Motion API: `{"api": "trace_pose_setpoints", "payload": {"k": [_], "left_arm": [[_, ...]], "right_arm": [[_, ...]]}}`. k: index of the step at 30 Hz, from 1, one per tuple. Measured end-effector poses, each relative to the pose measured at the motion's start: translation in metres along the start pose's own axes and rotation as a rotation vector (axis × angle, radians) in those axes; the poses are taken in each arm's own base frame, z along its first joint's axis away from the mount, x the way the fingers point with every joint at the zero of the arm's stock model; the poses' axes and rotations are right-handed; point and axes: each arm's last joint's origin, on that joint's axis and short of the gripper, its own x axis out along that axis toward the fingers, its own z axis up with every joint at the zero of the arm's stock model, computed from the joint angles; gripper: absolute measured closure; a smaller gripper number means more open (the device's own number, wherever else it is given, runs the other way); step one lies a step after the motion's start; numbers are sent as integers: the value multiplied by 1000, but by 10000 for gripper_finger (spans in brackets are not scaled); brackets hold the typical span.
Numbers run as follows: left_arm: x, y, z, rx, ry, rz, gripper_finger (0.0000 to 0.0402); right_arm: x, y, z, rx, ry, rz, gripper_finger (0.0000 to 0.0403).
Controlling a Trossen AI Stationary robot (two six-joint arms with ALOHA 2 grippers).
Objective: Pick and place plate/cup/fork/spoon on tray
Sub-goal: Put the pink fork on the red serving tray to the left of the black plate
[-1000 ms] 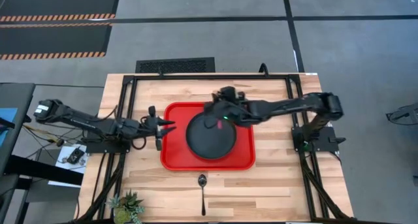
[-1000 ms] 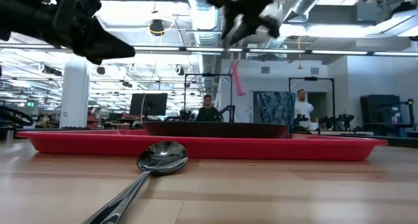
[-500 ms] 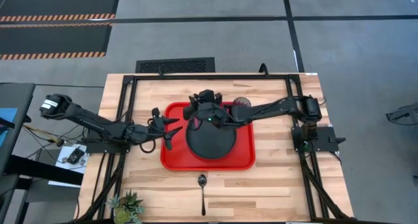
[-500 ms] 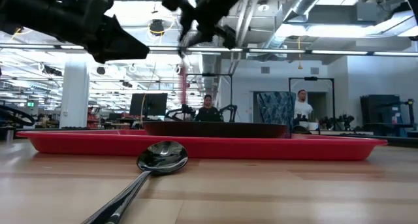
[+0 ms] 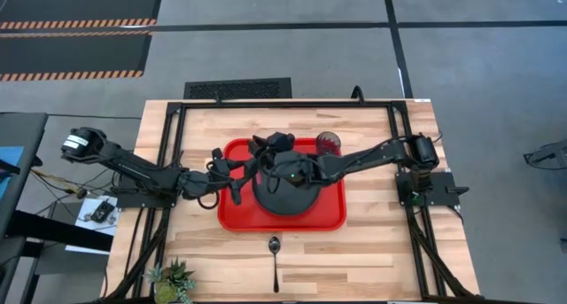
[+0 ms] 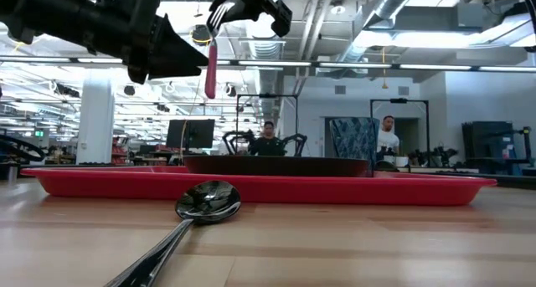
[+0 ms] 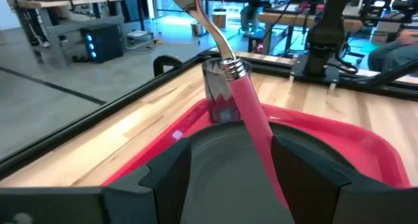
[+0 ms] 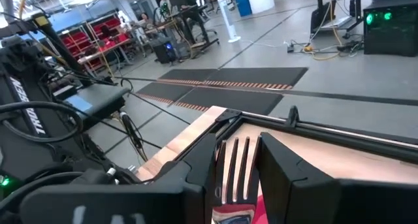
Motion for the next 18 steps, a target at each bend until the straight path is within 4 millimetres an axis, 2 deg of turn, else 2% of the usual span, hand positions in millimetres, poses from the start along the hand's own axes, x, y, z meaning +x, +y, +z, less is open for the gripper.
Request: {"api": "trace_pose_setpoints", "payload": {"k": [4,9,18], "left_arm": [[1,-1,0,11,-4,-12,197],[0,-5,6,-29,-45,-114,197],[1,-2,5,-54,-44,-49,200]], "right_arm": [[-2,2,0,3,-3,7,305],[-1,1,1,-12,-9,2,305],[-8,9,1,-12,-28,41,305]]}}
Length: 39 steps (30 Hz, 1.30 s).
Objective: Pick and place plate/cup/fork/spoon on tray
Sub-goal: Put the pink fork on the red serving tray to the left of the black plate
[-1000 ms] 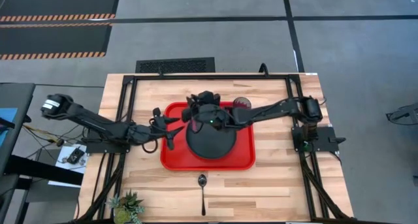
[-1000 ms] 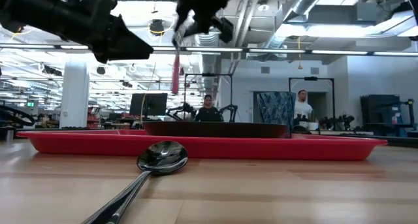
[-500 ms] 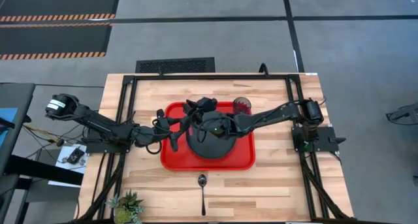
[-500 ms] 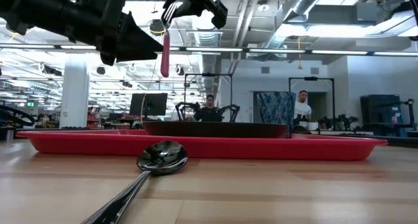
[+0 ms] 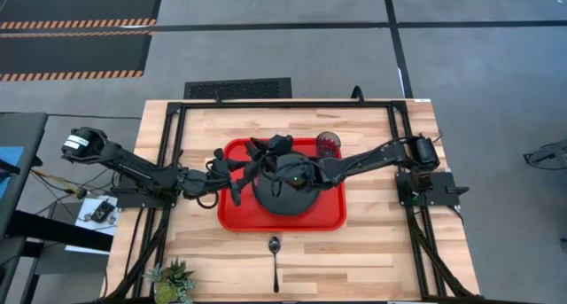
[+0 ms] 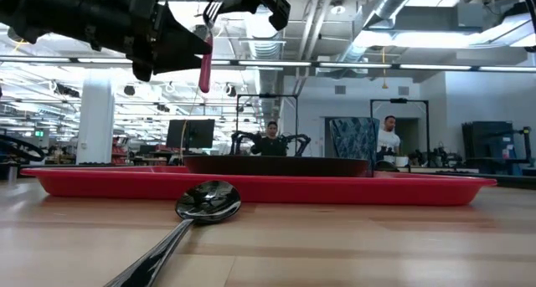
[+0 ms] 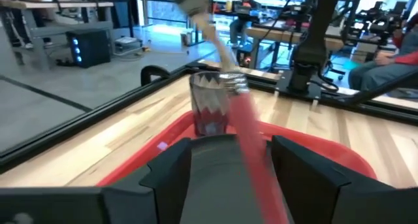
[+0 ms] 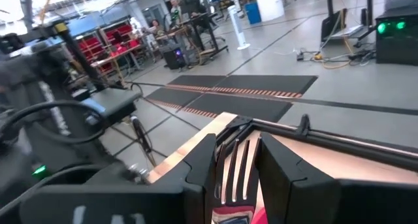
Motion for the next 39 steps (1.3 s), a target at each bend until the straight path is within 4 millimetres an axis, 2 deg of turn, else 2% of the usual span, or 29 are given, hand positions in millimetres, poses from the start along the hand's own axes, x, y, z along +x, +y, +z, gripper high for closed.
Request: {"api": "trace_pose_setpoints", "payload": {"k": [5,13,16,22,29,34,39], "left_arm": [[0,0,-1,6,6,-10,236],[0,0,-1,41,8,-4,350],[0,1,-1,43,9,18,381],[0,1,-3,48,18,11,378],[0,0,-3,48,24,-6,386],[0,0,-4,49,33,-12,386],[0,0,-5,57,50,-39,386]], "right_arm": [[-5,4,-2,-5,6,14,305],[-7,6,-3,-7,8,17,305],[-7,6,-3,-14,6,10,303],[-11,9,-6,-81,21,27,277],[-13,8,-5,-185,38,30,209],[-23,5,15,-224,52,23,167],[-44,4,37,-358,90,25,155]]}}
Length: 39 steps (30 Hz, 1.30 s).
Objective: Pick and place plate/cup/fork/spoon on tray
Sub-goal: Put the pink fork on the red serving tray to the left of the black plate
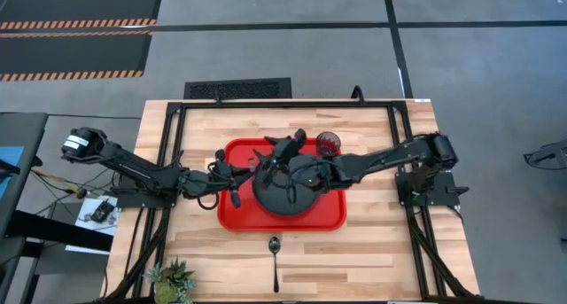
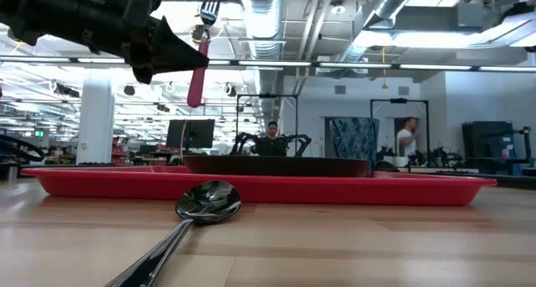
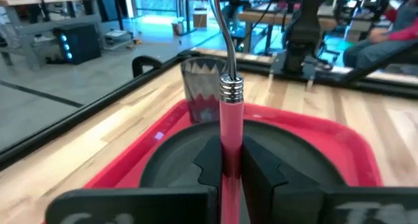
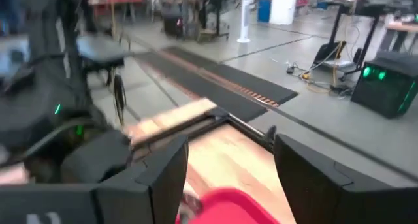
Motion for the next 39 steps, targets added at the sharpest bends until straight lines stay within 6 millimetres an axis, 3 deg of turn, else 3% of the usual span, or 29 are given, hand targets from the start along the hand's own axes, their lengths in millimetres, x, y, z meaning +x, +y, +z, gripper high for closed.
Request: {"api": "trace_pose_setpoints", "payload": {"k": [3,7,11,15,19,23,32,39], "left_arm": [[-1,1,0,6,15,-9,386],[-3,3,2,-5,32,-53,386],[-7,6,4,-10,60,-100,386],[-12,8,6,-18,76,-135,386],[-16,9,9,-56,88,-200,386],[-19,8,10,-115,111,-269,386],[-25,-1,-1,-277,242,-398,386],[-34,-3,-21,-396,281,-449,386]], "right_arm": [[-21,-6,4,-116,86,15,169],[-46,-16,-2,-230,228,2,227],[-62,-18,-23,-350,350,-14,317],[-71,-19,-60,-417,394,9,391],[-70,-24,-98,-391,386,85,382],[-63,-35,-123,-303,325,267,392],[-39,-76,-141,-45,155,555,394],[-22,-65,-144,25,58,600,366]]}}
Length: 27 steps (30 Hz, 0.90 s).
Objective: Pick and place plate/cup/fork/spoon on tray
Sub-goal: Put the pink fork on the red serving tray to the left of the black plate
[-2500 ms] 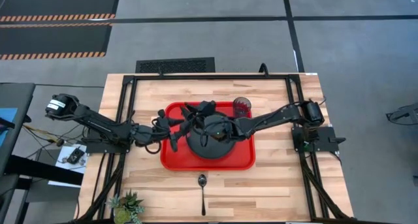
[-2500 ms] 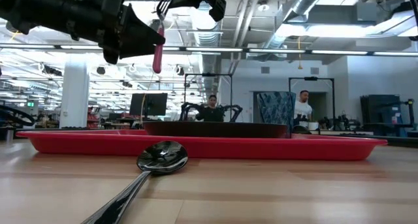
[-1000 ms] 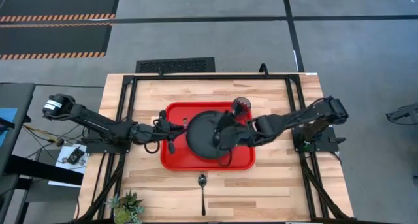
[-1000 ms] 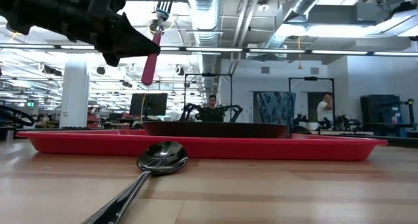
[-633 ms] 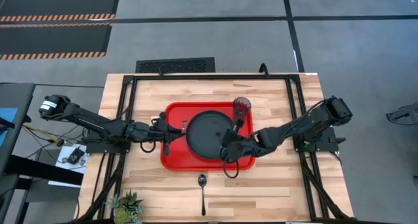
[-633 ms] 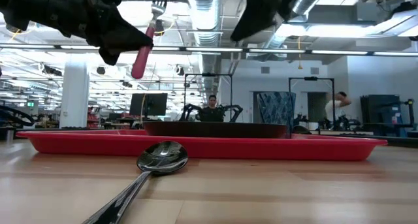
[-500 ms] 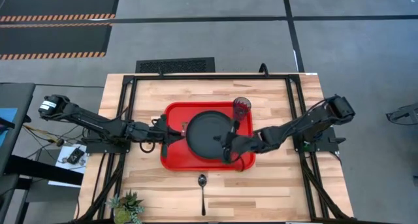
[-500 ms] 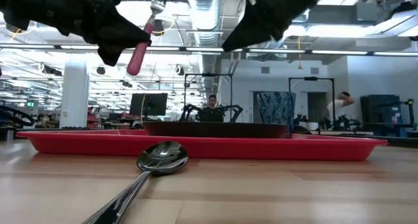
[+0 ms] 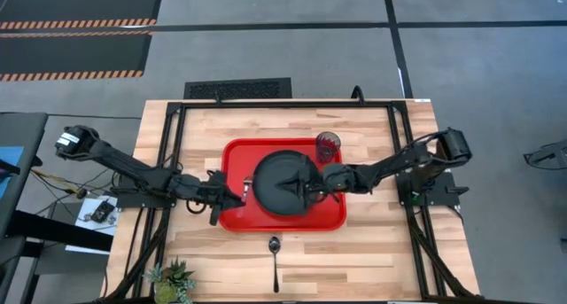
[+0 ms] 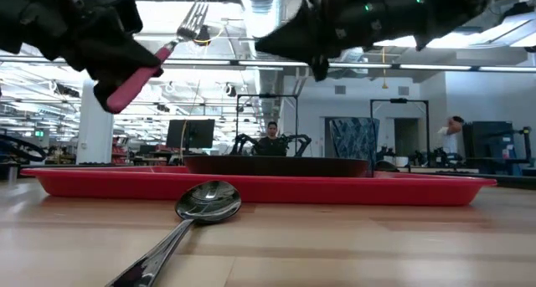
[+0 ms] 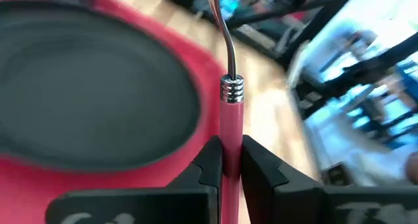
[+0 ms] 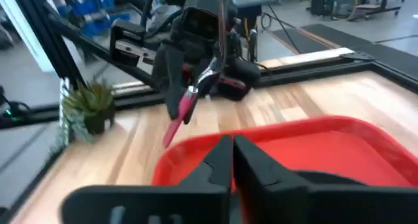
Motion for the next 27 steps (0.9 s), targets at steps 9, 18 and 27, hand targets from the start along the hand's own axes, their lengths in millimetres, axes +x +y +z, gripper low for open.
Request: {"api": "trace_pose_setpoints", "payload": {"k": [9,18,27], "left_arm": [[9,-5,0,-66,-8,-146,386],[10,-4,0,-61,-10,-146,386],[10,-4,-1,-47,3,-153,386]], "right_arm": [[36,8,19,118,-118,189,245],[60,12,30,110,-149,223,197],[63,16,31,70,-113,197,229]]}}
